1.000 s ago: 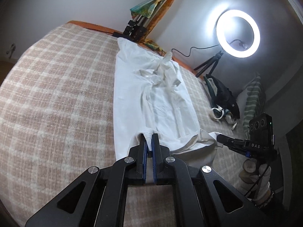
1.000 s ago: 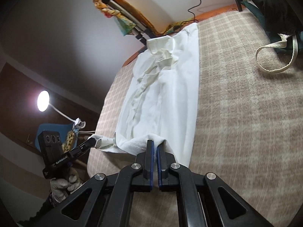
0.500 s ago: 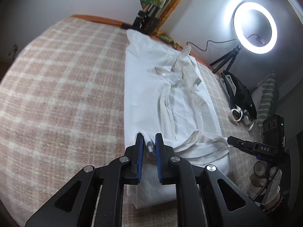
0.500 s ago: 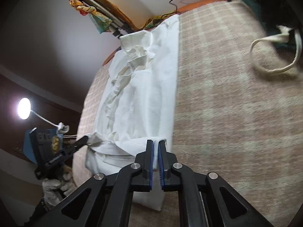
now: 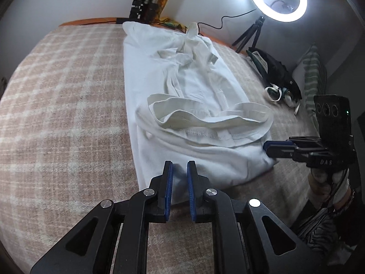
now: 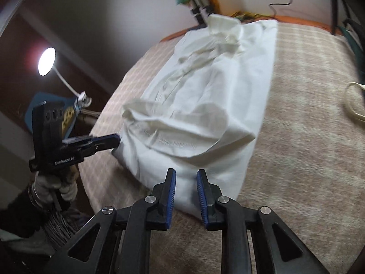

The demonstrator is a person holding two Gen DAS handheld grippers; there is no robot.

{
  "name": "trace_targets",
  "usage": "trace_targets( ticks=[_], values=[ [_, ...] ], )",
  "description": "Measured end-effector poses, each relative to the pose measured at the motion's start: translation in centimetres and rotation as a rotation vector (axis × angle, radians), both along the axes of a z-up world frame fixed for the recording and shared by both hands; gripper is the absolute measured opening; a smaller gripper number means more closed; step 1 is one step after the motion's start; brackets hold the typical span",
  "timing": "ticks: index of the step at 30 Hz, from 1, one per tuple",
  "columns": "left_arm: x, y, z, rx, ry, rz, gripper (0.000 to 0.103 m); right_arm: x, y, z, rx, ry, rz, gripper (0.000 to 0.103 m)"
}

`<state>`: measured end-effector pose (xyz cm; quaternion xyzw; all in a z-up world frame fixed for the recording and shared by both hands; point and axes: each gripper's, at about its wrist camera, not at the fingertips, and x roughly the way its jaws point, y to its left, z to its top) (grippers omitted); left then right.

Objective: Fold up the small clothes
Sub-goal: 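Grasp the folded hem edge again with both grippers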

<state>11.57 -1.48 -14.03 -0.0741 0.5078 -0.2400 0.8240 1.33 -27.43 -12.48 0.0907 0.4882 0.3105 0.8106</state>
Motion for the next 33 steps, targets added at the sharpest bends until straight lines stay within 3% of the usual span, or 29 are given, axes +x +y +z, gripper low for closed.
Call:
trace_targets(
  ticks=[6,9,14,18,19,20,23,27,31,33],
  values=[
    [1.9,-0.5,-0.2,-0.003,0.001,0.015,0.011,0.9,0.9,-0.6,-0.044,-0.003,0.011,0.018],
    [3.2,-0.4,-0.4,-0.046,0.01,0.048,0.011,1.7,0.9,-0.3,-0.08,-0.029,-0.02,0.016],
    [4.9,0.5,0.3,-0.073,-0.05,0.146,0.011,4.1,-1.5,0.9,-0.019,-0.059,-0.174,0.02],
    [5.5,2.3,0.9,-0.089,-0.073,0.211,0.012,5.1,-4.0,1.7,-0.026,-0.074,-0.282,0.024],
    [5.6,2.7,0.8,-0.087,-0.067,0.218,0.017,5.2,-4.3,1.7,-0.026,-0.074,-0.284,0.028],
    [5.5,3.0,0.7,-0.083,-0.052,0.227,0.028,5.2,-4.6,1.7,-0.024,-0.071,-0.285,0.035],
    [5.2,3.5,0.4,-0.089,-0.024,0.221,0.037,5.0,-5.0,1.4,0.008,-0.05,-0.265,0.038],
    [5.0,2.8,-0.5,-0.073,0.006,0.195,0.037,5.0,-4.7,0.7,0.004,-0.028,-0.253,0.037],
    [5.0,1.8,-0.5,-0.052,-0.017,0.173,0.034,5.2,-3.8,0.1,0.008,-0.017,-0.244,0.023],
    [5.0,1.4,-0.3,-0.037,-0.042,0.164,0.013,5.2,-3.2,0.2,-0.013,-0.029,-0.233,0.012]
  ],
)
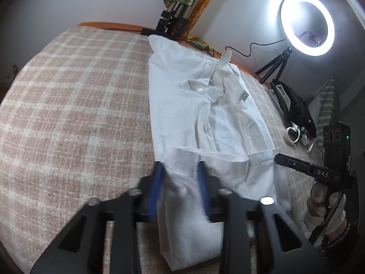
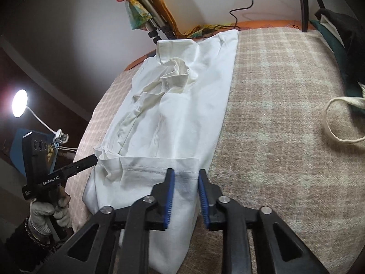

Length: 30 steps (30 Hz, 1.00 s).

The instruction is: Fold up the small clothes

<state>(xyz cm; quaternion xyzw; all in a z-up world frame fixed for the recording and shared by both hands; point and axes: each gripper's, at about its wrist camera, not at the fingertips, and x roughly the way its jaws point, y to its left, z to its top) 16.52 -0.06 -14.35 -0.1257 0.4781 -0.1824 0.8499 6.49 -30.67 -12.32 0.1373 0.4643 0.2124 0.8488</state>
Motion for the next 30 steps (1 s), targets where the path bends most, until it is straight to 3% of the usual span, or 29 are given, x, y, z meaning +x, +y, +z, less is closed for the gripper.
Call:
trace_targets(
  ticks=[1,2,9,13,16,19,25,30],
  values=[
    [0.1,0.0,0.0,0.011,-0.005,0.002,0.006,-0.1,0.2,0.1,-0.014,-0.006,0.001,0.005],
    [0.1,0.1,0.0,0.02,-0.013,0.014,0.006,-0.1,0.2,0.1,-0.018,-0.01,-0.003,0.003],
    [0.2,2.1,0.9,0.023,-0.037,0.11,0.01,-0.1,-0.6,-0.1,-0.079,0.003,-0.054,0.004],
    [-0.7,2.5,1.7,-0.007,-0.044,0.095,0.011,-0.6,-0.2,1.3,-0.167,-0.063,-0.07,0.02],
    [-1.8,1.6,2.0,-0.038,-0.032,0.043,0.011,-0.8,1.0,2.4,-0.129,-0.116,-0.002,0.022],
    [-3.2,0.0,2.1,-0.031,-0.024,-0.013,0.011,-0.3,3.7,3.1,-0.123,-0.141,0.119,0.036],
    [-5.0,-1.8,1.1,0.027,0.001,-0.089,0.011,1.0,9.3,2.7,-0.124,-0.15,0.334,0.039],
    [-5.3,-1.4,0.3,0.033,0.018,-0.09,0.011,2.4,12.1,0.9,-0.211,-0.157,0.399,0.039]
  ],
)
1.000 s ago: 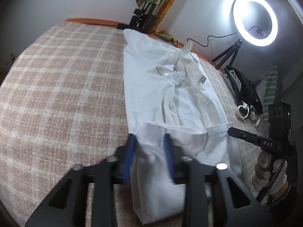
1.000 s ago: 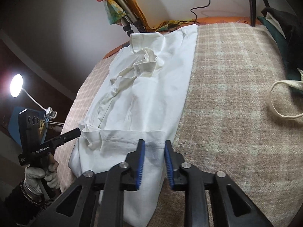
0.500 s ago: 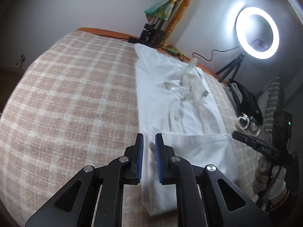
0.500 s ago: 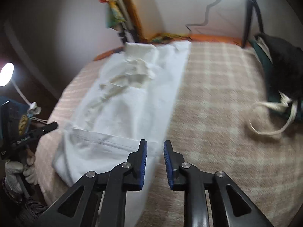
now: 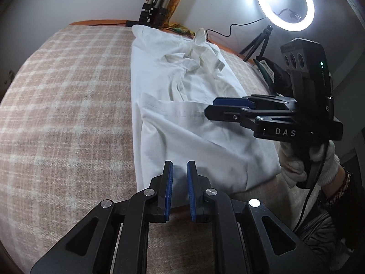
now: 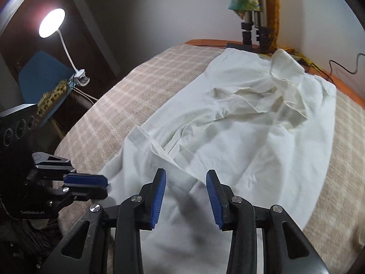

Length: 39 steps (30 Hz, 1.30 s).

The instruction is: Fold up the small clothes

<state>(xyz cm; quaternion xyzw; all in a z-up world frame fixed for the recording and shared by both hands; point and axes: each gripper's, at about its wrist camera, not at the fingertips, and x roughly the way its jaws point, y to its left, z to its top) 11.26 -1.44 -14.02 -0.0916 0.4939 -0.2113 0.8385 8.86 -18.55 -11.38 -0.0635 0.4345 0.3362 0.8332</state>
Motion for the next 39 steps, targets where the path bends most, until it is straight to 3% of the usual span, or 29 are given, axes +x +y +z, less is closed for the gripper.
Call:
trace_targets(
  ticks=[3,6,7,8,10,13,15,16,17,22,25,32,39],
  values=[
    [0.2,0.3,-0.2,0.003,0.006,0.002,0.011,0.4,0.7,-0.2,0.016,-0.008,0.03,0.039],
    [0.4,0.4,-0.4,0.007,0.009,0.001,0.011,0.2,1.2,-0.1,0.004,-0.016,0.057,0.02],
    [0.4,0.4,-0.4,0.013,0.009,0.002,0.011,0.2,1.4,-0.1,0.001,-0.022,0.064,0.006],
    [0.5,0.4,-0.5,0.019,0.01,0.004,0.011,0.1,1.6,-0.2,-0.008,-0.029,0.068,0.003],
    [0.4,0.6,-0.7,0.036,0.013,0.008,0.011,0.2,1.7,-0.2,-0.032,-0.061,0.048,0.002],
    [0.2,0.9,-0.7,0.066,0.009,0.024,0.011,1.3,1.1,-0.3,-0.066,-0.086,-0.072,0.0],
    [0.0,1.2,-0.4,0.064,0.007,0.032,0.011,1.8,0.1,0.3,-0.01,-0.066,-0.095,0.003],
    [0.0,1.3,-0.1,0.075,-0.006,0.036,0.011,2.0,-0.3,0.6,0.006,-0.057,-0.106,0.017],
    [0.1,1.4,0.3,0.087,-0.023,0.044,0.011,2.1,-1.0,1.2,0.019,-0.055,-0.125,0.04],
    [2.4,3.0,2.4,0.031,-0.061,0.094,0.013,2.3,-5.0,3.9,0.112,-0.091,-0.227,0.041],
    [4.7,4.1,3.7,-0.01,-0.078,0.136,0.046,2.9,-8.3,4.7,0.159,-0.089,-0.312,0.041],
    [12.0,5.4,4.0,-0.073,-0.028,0.168,0.047,5.9,-15.0,4.0,0.256,-0.014,-0.481,0.042],
    [18.2,5.9,2.5,-0.076,0.003,0.183,0.047,11.1,-16.6,2.6,0.24,0.051,-0.501,0.043]
  ],
)
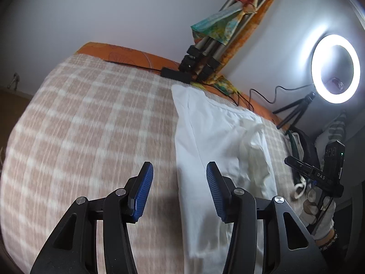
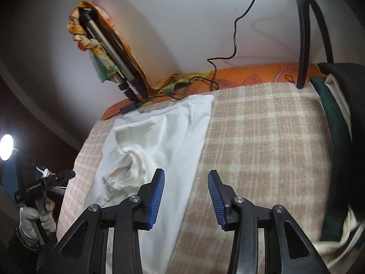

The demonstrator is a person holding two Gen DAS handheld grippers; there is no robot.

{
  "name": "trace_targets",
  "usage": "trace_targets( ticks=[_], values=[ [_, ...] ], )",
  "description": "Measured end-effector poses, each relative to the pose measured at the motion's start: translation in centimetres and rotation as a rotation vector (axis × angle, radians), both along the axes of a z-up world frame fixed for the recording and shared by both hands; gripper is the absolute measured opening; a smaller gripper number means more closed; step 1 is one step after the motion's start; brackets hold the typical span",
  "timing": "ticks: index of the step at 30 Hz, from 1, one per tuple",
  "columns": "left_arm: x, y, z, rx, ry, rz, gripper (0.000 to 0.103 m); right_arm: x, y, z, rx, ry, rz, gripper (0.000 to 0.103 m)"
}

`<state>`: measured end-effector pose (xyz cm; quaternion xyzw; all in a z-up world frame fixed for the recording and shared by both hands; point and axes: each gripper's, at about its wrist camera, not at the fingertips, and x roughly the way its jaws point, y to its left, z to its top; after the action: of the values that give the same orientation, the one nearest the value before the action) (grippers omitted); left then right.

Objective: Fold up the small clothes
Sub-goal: 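Move both grippers to the collar end and grasp the shirt there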

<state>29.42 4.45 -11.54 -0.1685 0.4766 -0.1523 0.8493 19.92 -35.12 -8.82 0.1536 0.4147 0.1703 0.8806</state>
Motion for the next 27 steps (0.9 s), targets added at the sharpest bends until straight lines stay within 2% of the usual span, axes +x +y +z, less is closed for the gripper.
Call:
trace_targets(
  ticks=[7,12,15,21,24,27],
  values=[
    [4.9,-0.8,-2.0,-0.018,0.018,-0.018,0.049,5.2,-0.2,-0.8,0.015,0.025,0.007,0.043],
    [8.3,-1.0,-3.6,-0.087,0.048,-0.002,0.05,8.3,-0.4,-2.0,0.055,0.048,0.0,0.043],
    [9.8,-1.3,-4.4,-0.103,0.056,0.007,0.05,9.7,-0.3,-2.7,0.073,0.057,0.001,0.043],
    [11.1,-2.1,-4.9,-0.129,0.019,0.003,0.05,12.1,-0.1,-3.0,0.112,0.045,0.012,0.043],
    [11.4,-2.9,-4.8,-0.112,-0.003,-0.026,0.049,12.6,0.2,-3.1,0.128,0.041,0.032,0.043],
    [11.7,-4.1,-4.7,-0.06,-0.031,-0.057,0.046,13.0,0.8,-3.1,0.128,0.036,0.054,0.043]
  ],
)
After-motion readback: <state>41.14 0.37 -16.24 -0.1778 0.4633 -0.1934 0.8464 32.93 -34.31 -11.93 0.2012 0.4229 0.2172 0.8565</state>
